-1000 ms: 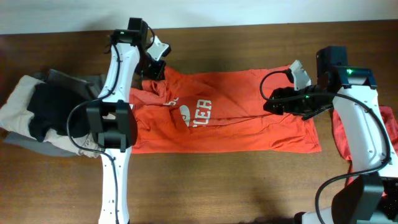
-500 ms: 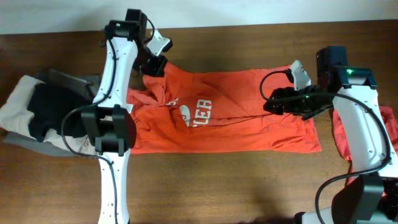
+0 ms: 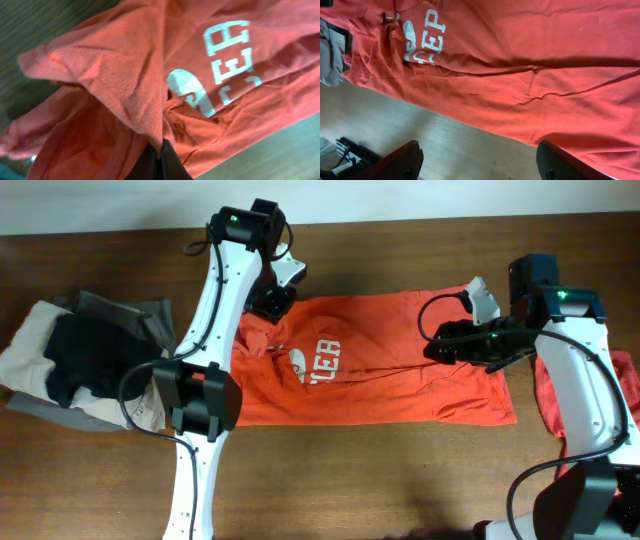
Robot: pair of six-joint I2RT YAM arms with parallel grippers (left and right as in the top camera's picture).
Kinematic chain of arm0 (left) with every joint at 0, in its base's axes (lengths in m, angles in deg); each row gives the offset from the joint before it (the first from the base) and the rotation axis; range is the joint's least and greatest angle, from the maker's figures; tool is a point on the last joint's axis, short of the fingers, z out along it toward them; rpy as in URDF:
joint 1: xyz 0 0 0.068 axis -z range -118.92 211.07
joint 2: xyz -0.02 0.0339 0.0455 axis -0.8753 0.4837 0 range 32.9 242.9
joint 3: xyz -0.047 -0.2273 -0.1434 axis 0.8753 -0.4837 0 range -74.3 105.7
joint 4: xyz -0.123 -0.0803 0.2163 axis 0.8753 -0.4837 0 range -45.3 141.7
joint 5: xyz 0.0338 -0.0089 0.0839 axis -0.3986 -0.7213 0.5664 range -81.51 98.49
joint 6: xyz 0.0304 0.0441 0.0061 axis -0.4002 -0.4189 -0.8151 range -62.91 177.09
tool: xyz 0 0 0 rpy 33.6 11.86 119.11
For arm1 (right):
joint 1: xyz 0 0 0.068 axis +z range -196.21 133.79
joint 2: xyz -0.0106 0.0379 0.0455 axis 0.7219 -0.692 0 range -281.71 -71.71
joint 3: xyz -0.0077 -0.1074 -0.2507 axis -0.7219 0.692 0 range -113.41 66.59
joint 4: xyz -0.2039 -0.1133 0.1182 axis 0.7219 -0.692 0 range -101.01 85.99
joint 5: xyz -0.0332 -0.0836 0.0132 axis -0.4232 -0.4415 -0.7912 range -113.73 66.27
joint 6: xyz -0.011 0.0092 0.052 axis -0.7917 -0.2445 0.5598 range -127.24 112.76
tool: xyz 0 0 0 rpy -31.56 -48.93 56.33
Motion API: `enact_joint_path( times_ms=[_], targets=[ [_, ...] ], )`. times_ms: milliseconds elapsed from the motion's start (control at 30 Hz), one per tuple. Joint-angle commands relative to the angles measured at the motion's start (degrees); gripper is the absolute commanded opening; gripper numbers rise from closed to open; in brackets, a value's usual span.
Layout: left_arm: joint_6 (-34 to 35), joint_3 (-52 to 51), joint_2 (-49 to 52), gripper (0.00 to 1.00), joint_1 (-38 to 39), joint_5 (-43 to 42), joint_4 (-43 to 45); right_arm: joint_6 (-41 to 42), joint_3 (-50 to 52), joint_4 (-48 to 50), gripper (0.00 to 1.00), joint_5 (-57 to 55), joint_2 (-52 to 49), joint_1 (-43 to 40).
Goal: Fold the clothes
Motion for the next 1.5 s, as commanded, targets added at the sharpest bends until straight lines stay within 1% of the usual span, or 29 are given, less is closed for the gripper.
enact_joint_path(
  times_ms=[0, 200, 367, 400, 500, 533, 567, 633, 700, 767, 867, 1033, 1067, 1100, 1200, 1300, 1433, 1467],
  targets=[
    [3.9, -2.3, -1.2, 0.05, -0.4, 3.1, -0.2, -0.3, -0.6, 0.0, 0.78, -0.2, 1.2, 0.2],
    [4.8, -8.3, -1.3, 0.04, 0.3, 2.9, -0.2, -0.3, -0.6, 0.2, 0.78, -0.2, 1.2, 0.2],
    [6.0, -14.0, -1.9, 0.04, 2.5, 3.0, -0.2, -0.3, -0.6, 0.7, 0.78, -0.2, 1.2, 0.2],
    [6.1, -14.8, -2.0, 0.04, 3.1, 3.3, -0.2, -0.2, -0.6, 0.8, 0.79, -0.3, 1.2, 0.2],
    [8.8, -16.3, -1.9, 0.05, 5.0, 7.9, 0.0, -0.1, -0.6, 2.0, 0.79, -0.5, 1.2, 0.2],
    [9.0, -17.1, -1.9, 0.05, 5.7, 8.5, 0.2, 1.4, -0.6, 3.5, 0.82, -0.6, 1.2, 0.2],
    [9.0, -17.5, -1.9, 0.05, 6.1, 8.5, 0.3, 2.8, -0.6, 4.8, 0.83, -0.6, 1.2, 0.2],
    [9.2, -18.4, -1.9, 0.05, 7.0, 9.0, 0.7, 5.7, -0.6, 8.7, 0.83, -1.4, 1.0, 0.2],
    [10.9, -19.2, -1.9, 0.06, 7.5, 12.0, 1.0, 10.7, -0.6, 13.2, 0.83, -4.3, 0.7, 0.2],
    [12.5, -19.6, -1.9, 0.06, 7.6, 14.1, 1.0, 13.7, -0.6, 17.4, 0.82, -7.2, -0.1, 0.0],
    [12.6, -19.6, -1.9, 0.06, 7.6, 13.9, 0.9, 17.5, -0.6, 22.9, 0.75, -11.7, -2.8, -0.8],
    [13.0, -19.6, -1.9, 0.09, 7.7, 13.9, -0.2, 16.8, -0.6, 32.7, 0.75, -12.1, -11.3, -3.8],
    [13.5, -19.6, -1.9, 0.09, 7.7, 13.9, -0.2, 15.4, -0.7, 34.6, 0.75, -11.6, -12.9, -4.4],
    [13.5, -19.6, -1.9, 0.10, 7.7, 13.9, -0.2, 12.1, -0.7, 37.6, 0.75, -9.8, -15.4, -5.5],
    [13.5, -19.6, -1.9, 0.10, 7.7, 13.8, 0.3, 9.7, -0.7, 41.9, 0.75, -9.2, -19.4, -7.4],
    [13.5, -19.6, -1.9, 0.10, 7.7, 12.3, 1.4, 9.7, -0.7, 46.1, 0.75, -8.4, -23.0, -9.8],
    [13.5, -19.6, -1.9, 0.11, 7.8, 11.5, 2.9, 9.8, -0.7, 51.0, 0.75, -4.7, -27.1, -12.0],
    [13.5, -19.6, -1.9, 0.14, 7.8, 11.2, 3.5, 9.8, -0.7, 52.2, 0.75, -4.3, -28.1, -12.3]
  ],
)
